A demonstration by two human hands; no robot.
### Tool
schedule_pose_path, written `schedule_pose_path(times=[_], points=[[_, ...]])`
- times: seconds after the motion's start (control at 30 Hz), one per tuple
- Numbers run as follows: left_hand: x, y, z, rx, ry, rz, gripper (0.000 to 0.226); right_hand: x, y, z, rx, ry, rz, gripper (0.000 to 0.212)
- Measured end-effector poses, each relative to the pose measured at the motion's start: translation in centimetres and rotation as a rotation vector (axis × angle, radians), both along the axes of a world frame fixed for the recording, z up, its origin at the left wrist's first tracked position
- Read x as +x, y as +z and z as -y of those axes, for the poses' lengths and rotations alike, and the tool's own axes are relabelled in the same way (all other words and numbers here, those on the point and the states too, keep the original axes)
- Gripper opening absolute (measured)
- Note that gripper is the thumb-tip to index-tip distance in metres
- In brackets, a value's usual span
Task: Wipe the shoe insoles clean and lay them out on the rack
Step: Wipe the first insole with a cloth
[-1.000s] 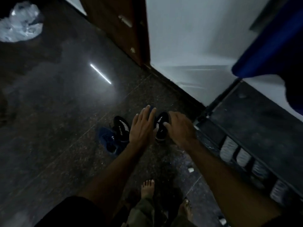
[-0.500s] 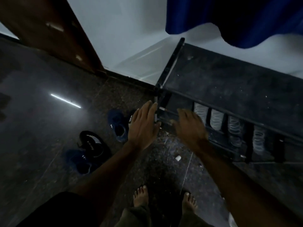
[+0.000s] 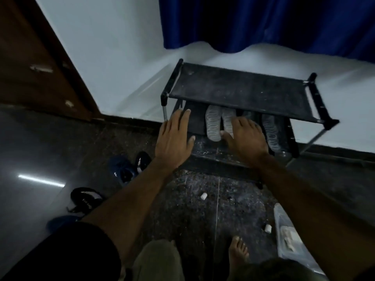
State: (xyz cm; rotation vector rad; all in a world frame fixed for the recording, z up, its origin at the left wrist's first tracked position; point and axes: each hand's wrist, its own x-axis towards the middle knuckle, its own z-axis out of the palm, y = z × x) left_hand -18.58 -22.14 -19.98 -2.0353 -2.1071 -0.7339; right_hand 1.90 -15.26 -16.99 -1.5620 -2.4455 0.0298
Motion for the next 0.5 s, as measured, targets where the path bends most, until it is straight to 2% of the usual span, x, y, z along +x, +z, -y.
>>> schedule_pose_path(times=[0.1,0.23,0.5], points=[[2.4,2.6,3.7,0.027,0.004,0.013,0.074,2.0,2.4,5.0,0.067,-0.049,-0.076,0.051],[5.1,5.3,9.1,0.011,-0.019,0.037,0.075,5.1,4.2,11.6,0.027,-0.059,-0.043,0.05],[7.7,10.0,14.2,0.061,-0.069,-0.004,0.075,9.8,8.6,17.4,0.126,-0.122,-0.119,0.048]])
